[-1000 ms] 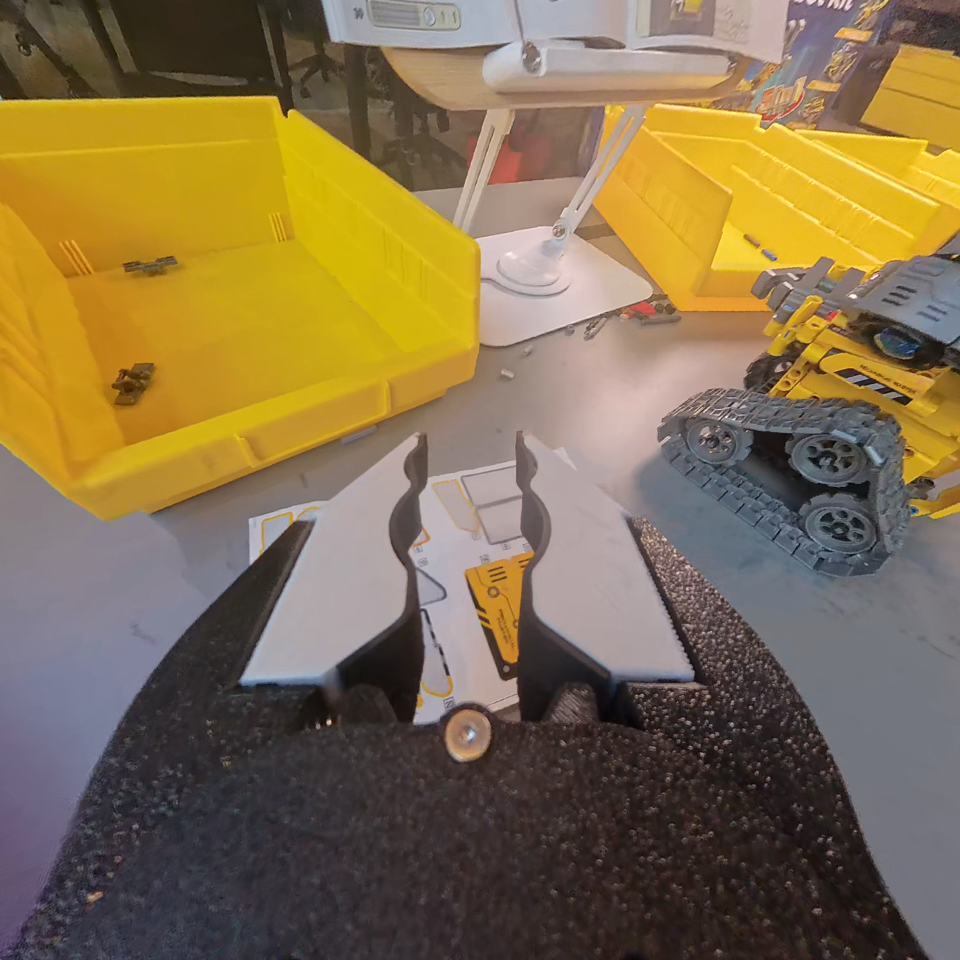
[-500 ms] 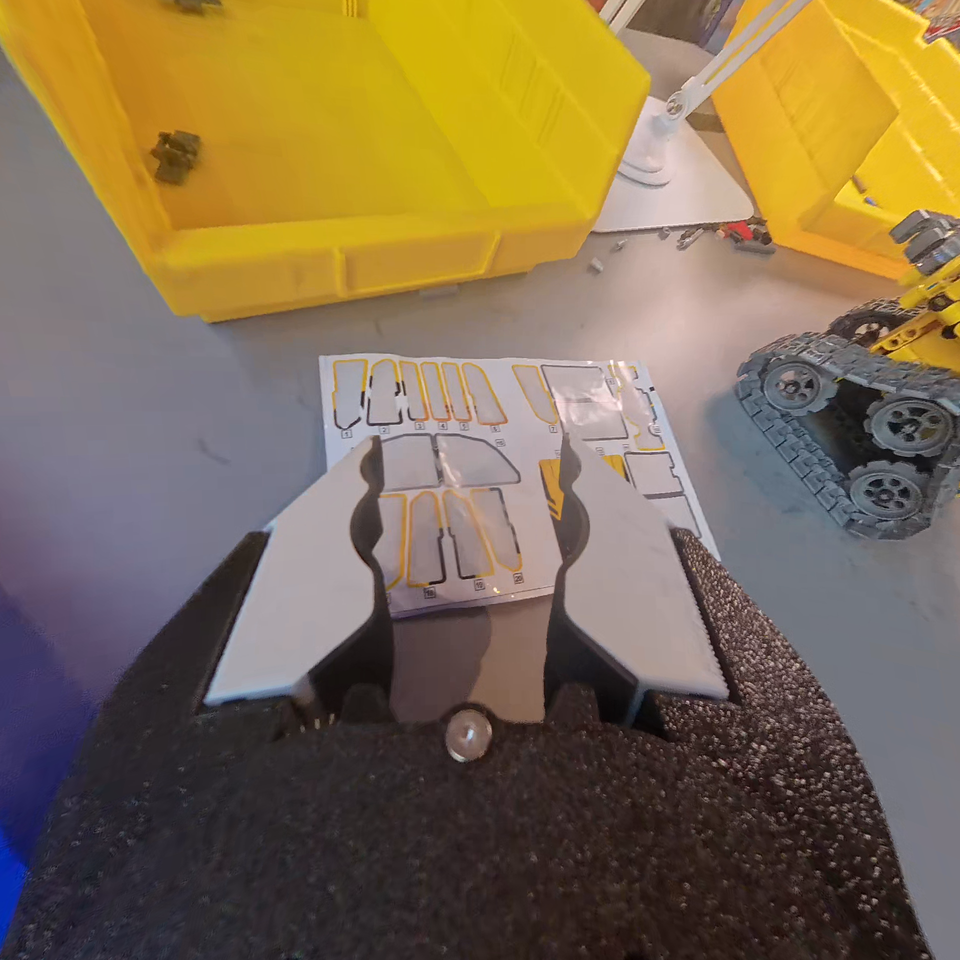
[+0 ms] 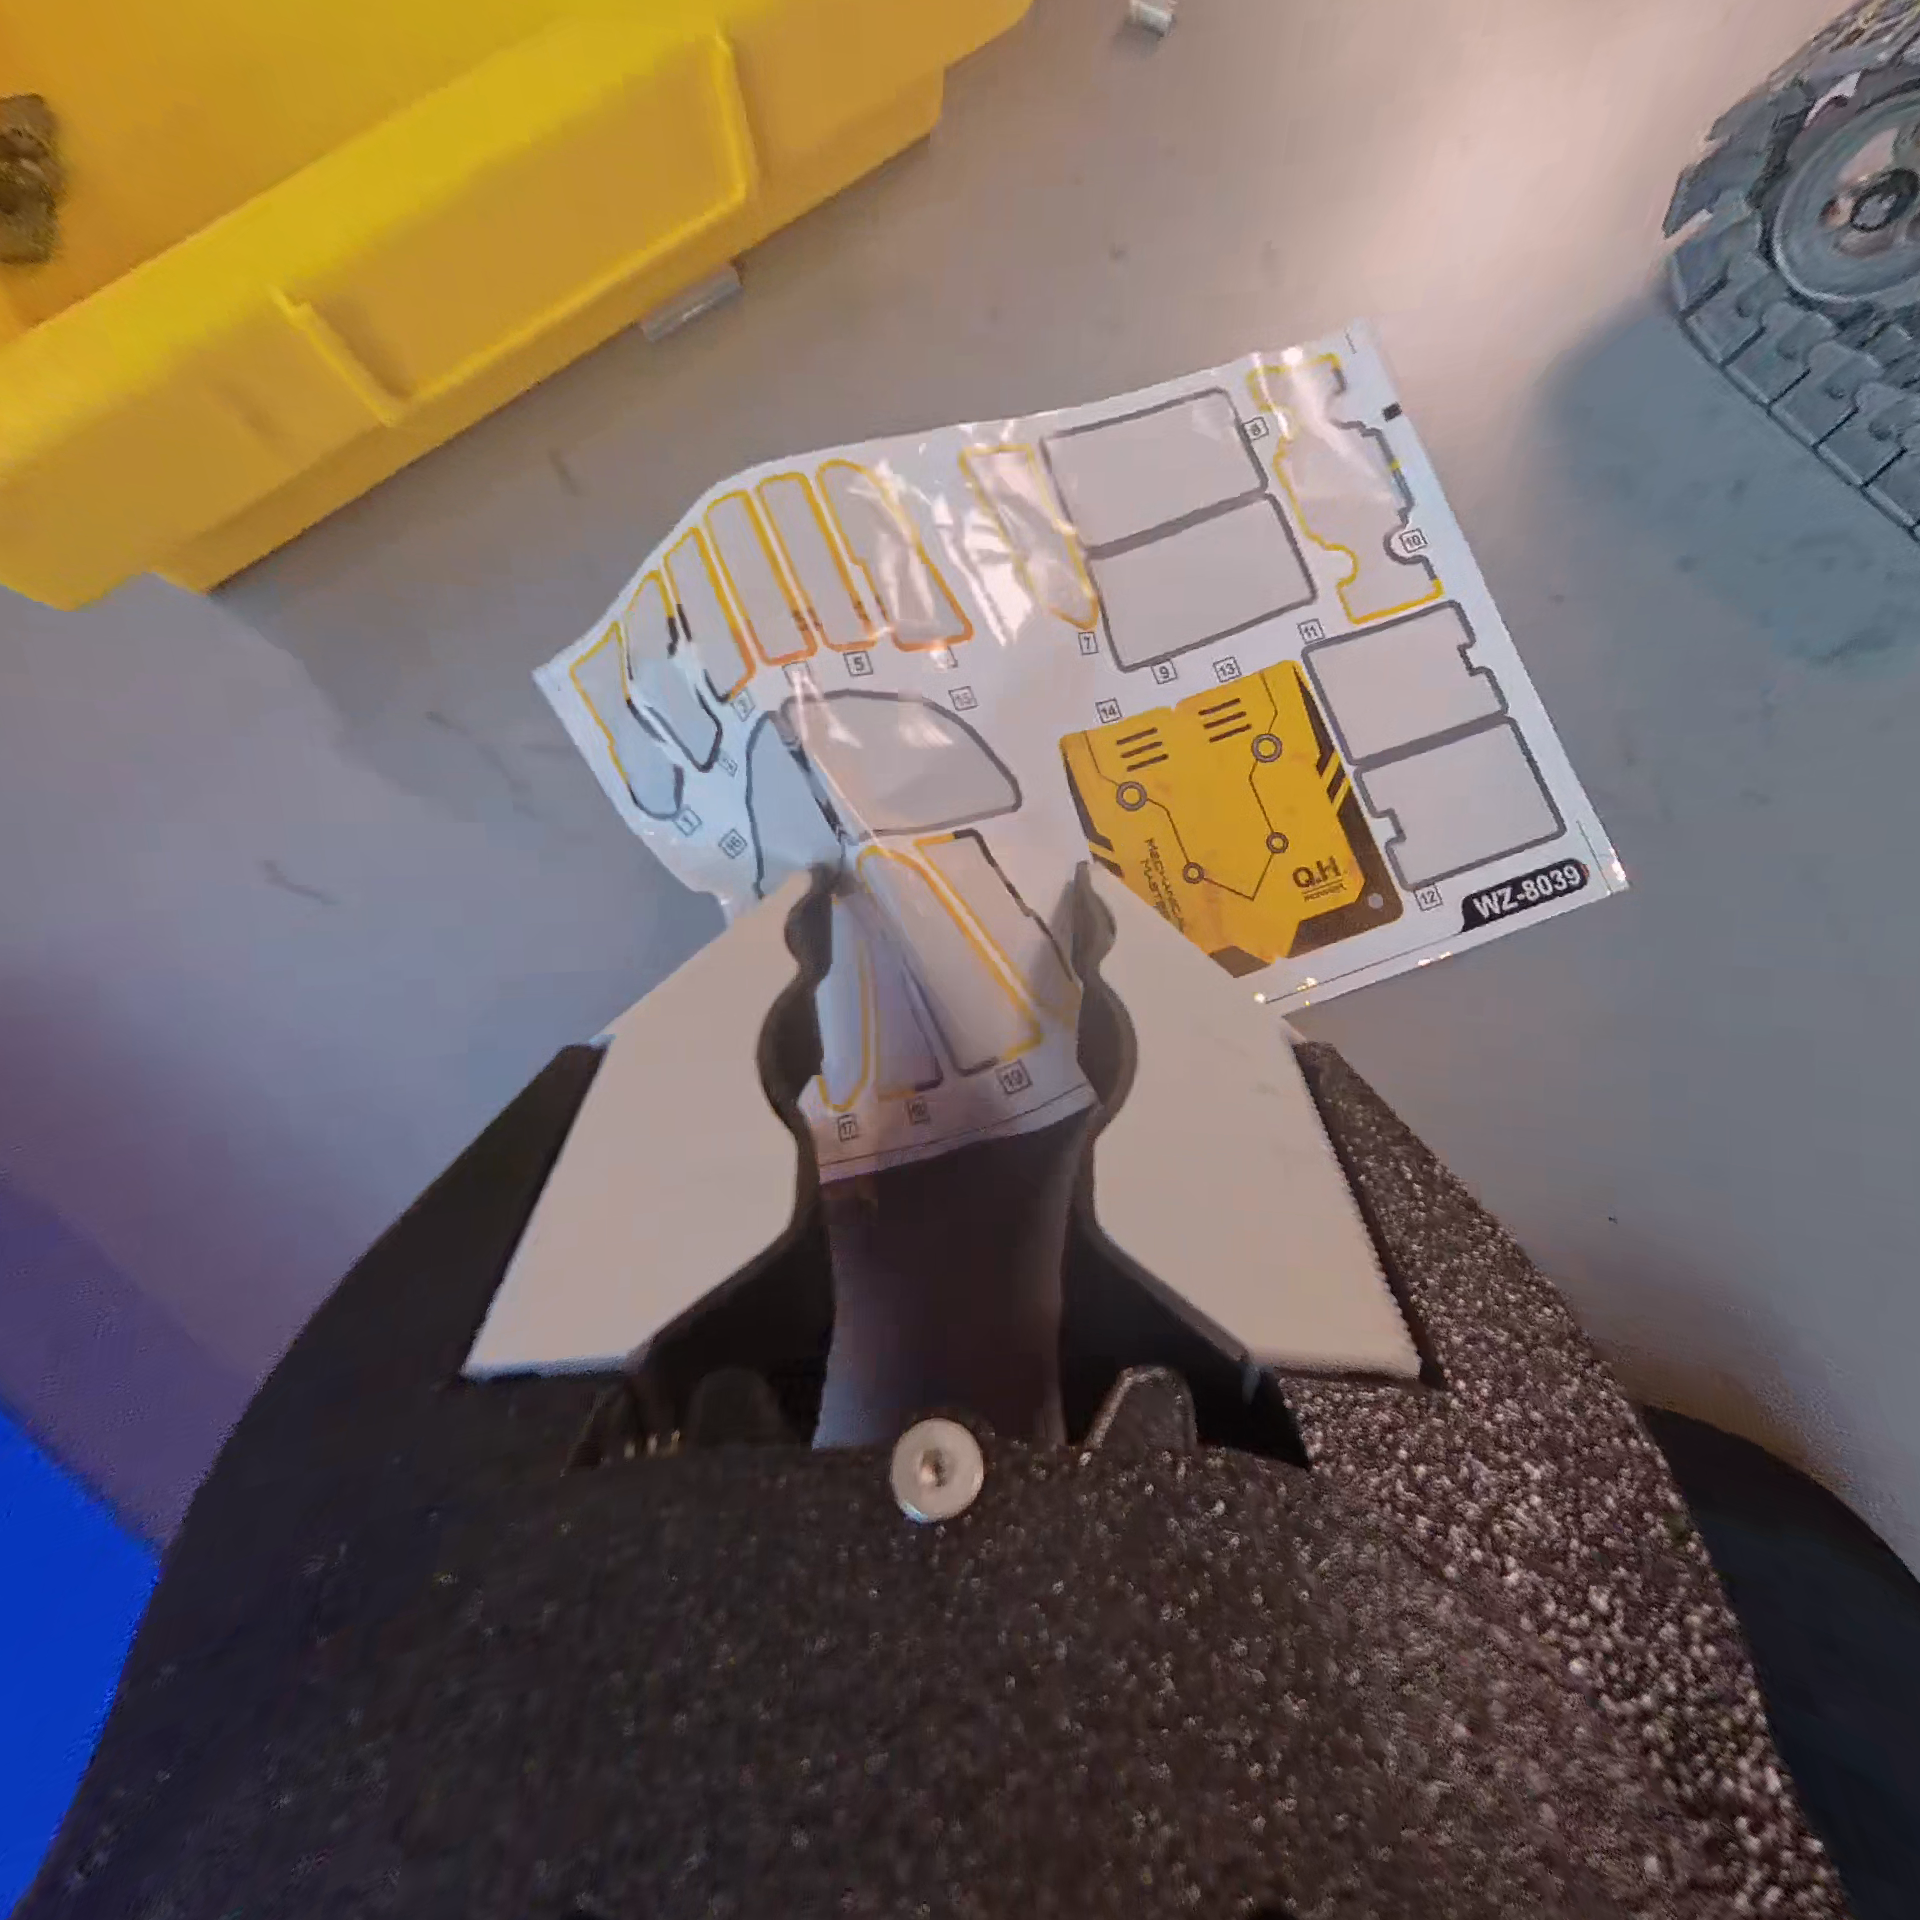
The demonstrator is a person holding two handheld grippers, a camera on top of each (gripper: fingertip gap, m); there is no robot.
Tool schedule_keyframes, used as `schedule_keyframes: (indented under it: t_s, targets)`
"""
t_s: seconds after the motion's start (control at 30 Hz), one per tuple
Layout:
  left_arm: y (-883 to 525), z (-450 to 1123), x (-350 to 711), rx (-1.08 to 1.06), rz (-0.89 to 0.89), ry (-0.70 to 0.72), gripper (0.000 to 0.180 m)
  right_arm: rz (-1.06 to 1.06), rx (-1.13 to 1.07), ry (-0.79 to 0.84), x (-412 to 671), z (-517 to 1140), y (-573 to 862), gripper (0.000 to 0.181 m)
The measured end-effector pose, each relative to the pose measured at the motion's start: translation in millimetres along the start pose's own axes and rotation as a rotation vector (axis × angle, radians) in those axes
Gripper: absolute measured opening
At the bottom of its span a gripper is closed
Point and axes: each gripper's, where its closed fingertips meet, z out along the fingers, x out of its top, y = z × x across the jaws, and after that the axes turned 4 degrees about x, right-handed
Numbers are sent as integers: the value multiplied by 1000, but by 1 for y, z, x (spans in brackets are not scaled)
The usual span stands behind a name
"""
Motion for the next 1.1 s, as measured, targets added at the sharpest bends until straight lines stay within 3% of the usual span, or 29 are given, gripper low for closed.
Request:
schedule_keyframes:
  t_s: [0.17,0.3,0.53,0.73,0.77,0.8,0.87,0.97,1.03,1.1]
  targets:
    - [9,-12,9,-24,17,63,16,-58,86,-15,0,3,-29,31]
    - [31,-51,41,-155,-45,295,5,-38,182,-1,7,10,-57,31]
    - [92,-153,76,-510,-198,698,2,188,332,76,31,32,-98,40]
    - [145,-197,72,-741,-257,800,2,343,402,153,56,49,-113,66]
    - [152,-200,70,-765,-255,797,3,361,434,170,63,48,-117,64]
    - [158,-201,68,-785,-251,794,4,374,468,182,68,46,-123,50]
    - [161,-197,66,-758,-256,772,17,379,535,218,78,38,-132,0]
    - [130,-196,65,-573,-302,813,49,491,551,272,89,30,-121,0]
    - [110,-211,62,-512,-339,885,49,610,576,346,100,19,-106,0]
    - [119,-225,52,-592,-303,885,40,727,592,440,112,10,-89,0]
